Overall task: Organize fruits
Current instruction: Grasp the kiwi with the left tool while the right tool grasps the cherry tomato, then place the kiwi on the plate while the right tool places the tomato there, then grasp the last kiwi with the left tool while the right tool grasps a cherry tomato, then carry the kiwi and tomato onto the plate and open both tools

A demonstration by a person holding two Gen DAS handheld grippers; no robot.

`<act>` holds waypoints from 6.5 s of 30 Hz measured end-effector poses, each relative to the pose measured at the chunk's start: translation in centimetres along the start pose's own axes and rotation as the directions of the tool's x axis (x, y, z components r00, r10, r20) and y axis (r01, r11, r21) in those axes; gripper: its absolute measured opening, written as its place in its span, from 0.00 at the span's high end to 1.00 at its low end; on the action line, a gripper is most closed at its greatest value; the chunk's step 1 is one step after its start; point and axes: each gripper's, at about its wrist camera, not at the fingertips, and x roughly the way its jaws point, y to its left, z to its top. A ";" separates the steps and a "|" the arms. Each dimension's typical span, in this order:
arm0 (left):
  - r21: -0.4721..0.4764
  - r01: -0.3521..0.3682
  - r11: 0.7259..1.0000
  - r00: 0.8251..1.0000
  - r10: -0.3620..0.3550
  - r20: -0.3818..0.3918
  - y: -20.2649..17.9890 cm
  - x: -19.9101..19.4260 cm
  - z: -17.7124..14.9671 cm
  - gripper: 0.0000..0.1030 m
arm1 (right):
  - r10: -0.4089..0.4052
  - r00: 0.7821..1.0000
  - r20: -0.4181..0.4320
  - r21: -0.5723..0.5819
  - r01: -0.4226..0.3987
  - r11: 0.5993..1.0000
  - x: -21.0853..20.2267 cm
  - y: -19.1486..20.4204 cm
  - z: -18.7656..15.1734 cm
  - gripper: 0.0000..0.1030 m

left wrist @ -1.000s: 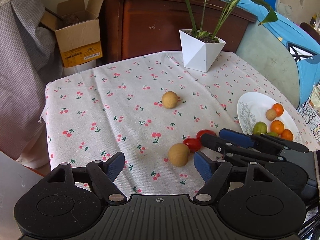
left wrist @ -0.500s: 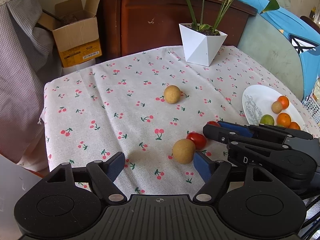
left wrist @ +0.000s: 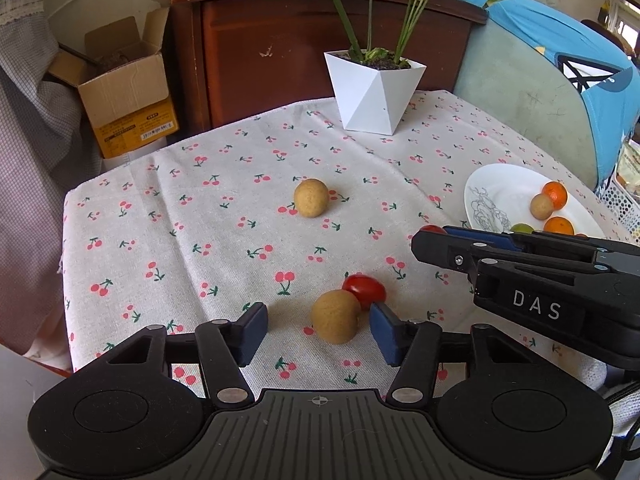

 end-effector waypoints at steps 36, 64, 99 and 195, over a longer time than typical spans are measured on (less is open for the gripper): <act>0.025 0.163 0.986 0.976 -0.164 0.145 -6.8 -2.9 4.7 0.77 | -0.074 0.993 0.096 0.138 0.061 0.989 -10.0 -6.6 4.6 0.80; 0.077 0.232 0.970 0.971 -0.236 0.043 -13.7 3.4 5.8 0.75 | -0.172 0.984 -0.046 0.460 0.173 0.871 -9.2 -14.3 1.7 0.77; -0.052 0.033 0.998 0.999 -0.033 -0.009 -3.5 0.9 9.6 0.50 | 0.015 1.000 -0.018 0.193 -0.011 0.981 -5.9 -6.0 2.9 0.61; 0.025 0.200 0.980 0.976 -0.201 0.078 -6.6 2.2 8.9 0.78 | -0.118 0.992 0.044 0.016 0.117 0.993 -7.0 -5.8 2.5 0.81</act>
